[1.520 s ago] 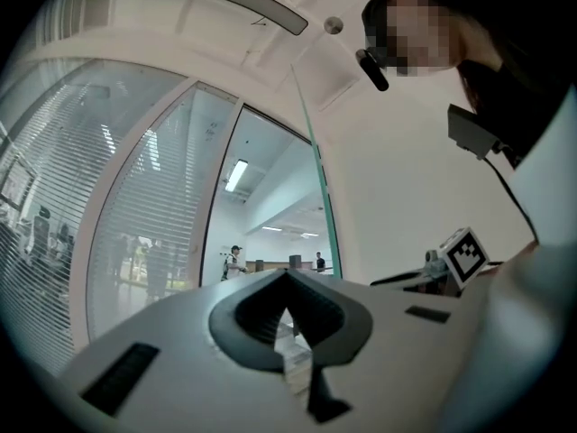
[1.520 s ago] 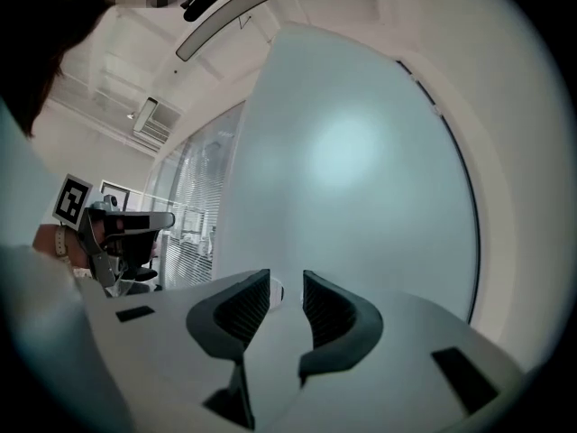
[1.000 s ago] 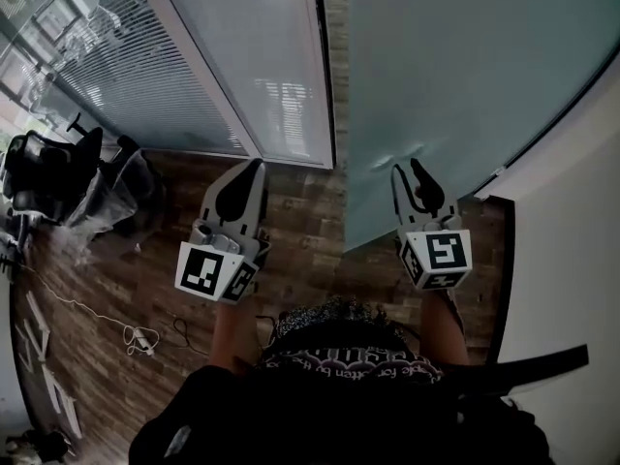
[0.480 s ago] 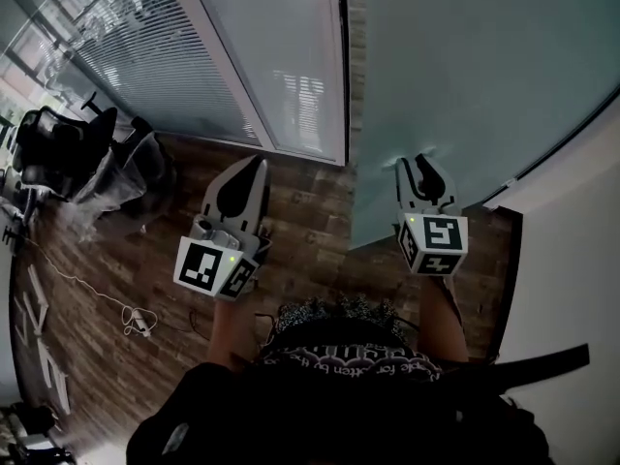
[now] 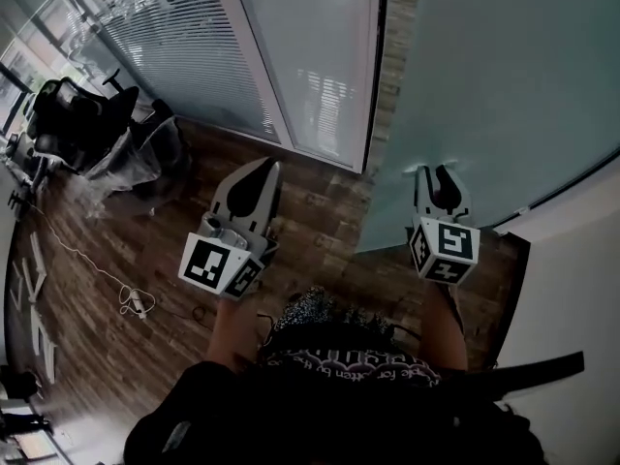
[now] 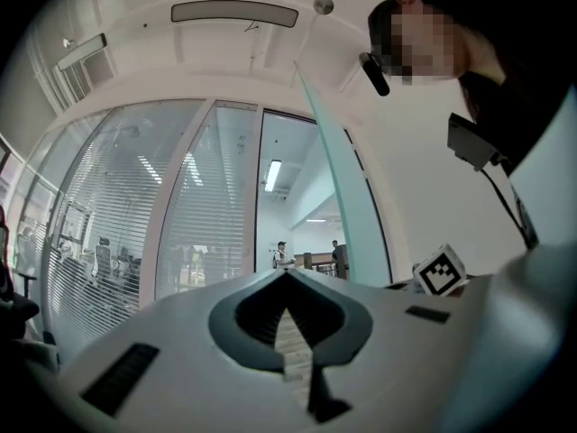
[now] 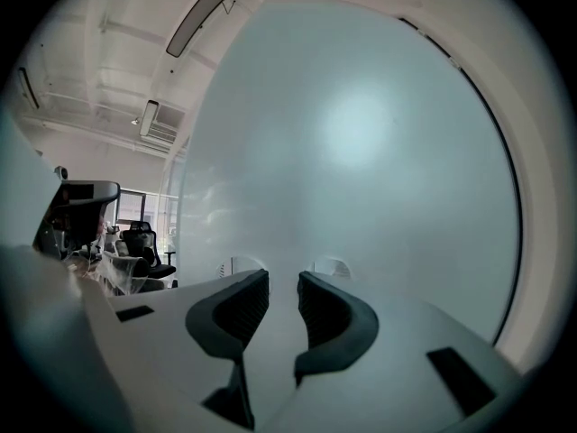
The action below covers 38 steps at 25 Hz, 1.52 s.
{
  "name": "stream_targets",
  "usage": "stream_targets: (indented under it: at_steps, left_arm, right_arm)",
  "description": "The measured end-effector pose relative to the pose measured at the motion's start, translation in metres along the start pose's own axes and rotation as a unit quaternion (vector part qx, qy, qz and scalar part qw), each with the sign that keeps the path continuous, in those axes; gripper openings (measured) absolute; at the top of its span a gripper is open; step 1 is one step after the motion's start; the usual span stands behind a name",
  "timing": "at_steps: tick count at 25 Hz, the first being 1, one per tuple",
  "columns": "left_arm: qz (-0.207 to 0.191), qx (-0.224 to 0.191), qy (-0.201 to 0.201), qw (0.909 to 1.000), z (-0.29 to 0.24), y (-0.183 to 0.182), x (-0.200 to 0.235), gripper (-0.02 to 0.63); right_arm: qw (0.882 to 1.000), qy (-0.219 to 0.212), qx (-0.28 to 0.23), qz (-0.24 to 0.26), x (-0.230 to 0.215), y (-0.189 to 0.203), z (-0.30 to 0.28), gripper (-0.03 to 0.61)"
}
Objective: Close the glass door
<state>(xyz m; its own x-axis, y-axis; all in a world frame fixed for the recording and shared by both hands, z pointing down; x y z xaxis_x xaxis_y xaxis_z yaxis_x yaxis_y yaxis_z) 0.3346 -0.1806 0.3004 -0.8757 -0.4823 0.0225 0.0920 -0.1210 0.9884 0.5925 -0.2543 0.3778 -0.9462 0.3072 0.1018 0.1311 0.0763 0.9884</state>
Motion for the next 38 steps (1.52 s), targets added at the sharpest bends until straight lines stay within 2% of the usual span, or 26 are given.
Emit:
stream_targets:
  at_steps: [9, 14, 19, 26, 31, 38]
  left_arm:
    - [0.004, 0.006, -0.012, 0.9999, -0.013, 0.009, 0.046, 0.002]
    - [0.017, -0.004, 0.013, 0.9998, -0.058, 0.016, 0.078, 0.002]
    - [0.015, -0.009, 0.044, 0.9989, -0.108, 0.022, 0.114, 0.002]
    - [0.019, -0.016, 0.077, 0.9967, -0.161, 0.019, 0.160, 0.002]
    - [0.014, -0.011, 0.098, 0.9951, -0.185, 0.020, 0.178, 0.002]
    - [0.031, -0.005, 0.100, 0.9944, -0.209, 0.025, 0.194, 0.002]
  right_arm:
    - [1.000, 0.022, -0.005, -0.003, 0.003, -0.007, -0.047, 0.106]
    - [0.999, 0.034, -0.011, -0.005, -0.001, -0.009, -0.082, 0.106]
    - [0.999, 0.041, -0.012, -0.011, -0.009, -0.009, -0.120, 0.106]
    - [0.997, 0.078, -0.007, -0.012, -0.020, -0.013, -0.169, 0.106]
    - [0.996, 0.093, -0.003, -0.014, -0.029, -0.017, -0.201, 0.106]
    - [0.994, 0.105, 0.005, -0.013, -0.047, -0.029, -0.243, 0.106]
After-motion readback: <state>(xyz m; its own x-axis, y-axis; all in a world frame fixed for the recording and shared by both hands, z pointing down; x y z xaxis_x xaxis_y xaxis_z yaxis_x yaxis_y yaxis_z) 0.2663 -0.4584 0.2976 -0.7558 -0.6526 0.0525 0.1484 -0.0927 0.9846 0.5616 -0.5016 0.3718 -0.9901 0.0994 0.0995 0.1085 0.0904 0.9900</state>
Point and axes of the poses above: the fingertips, and each gripper's own axes: z backward along the fingers, x to its left, y out of its underside, the point moved 2 cm from there along z, backward along the fingers, and after that the axes turned 5 degrees about z, right-handed, at the moved point
